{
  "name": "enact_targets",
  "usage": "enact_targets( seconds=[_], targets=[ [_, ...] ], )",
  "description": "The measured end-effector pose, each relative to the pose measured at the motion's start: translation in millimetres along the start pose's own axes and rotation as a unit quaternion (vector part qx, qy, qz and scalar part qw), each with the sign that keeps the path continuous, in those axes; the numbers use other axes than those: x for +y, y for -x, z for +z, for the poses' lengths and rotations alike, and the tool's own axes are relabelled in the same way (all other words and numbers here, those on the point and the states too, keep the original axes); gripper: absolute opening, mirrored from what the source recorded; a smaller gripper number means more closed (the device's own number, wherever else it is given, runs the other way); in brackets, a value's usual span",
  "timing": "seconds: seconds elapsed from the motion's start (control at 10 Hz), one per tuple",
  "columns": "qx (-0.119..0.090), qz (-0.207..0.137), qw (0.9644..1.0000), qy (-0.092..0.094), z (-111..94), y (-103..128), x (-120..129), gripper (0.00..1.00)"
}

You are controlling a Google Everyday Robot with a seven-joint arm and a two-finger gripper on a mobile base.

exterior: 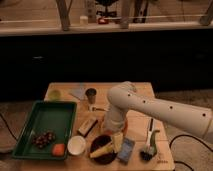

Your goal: Place banana in purple bowl

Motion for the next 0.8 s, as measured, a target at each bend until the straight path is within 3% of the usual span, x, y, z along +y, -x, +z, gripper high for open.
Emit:
enact_targets(
  seconds=[0.8],
  targets=[
    [-0.004, -0.011, 0.9999, -0.009, -3.7, -4.1, 3.8, 0.8]
  ],
)
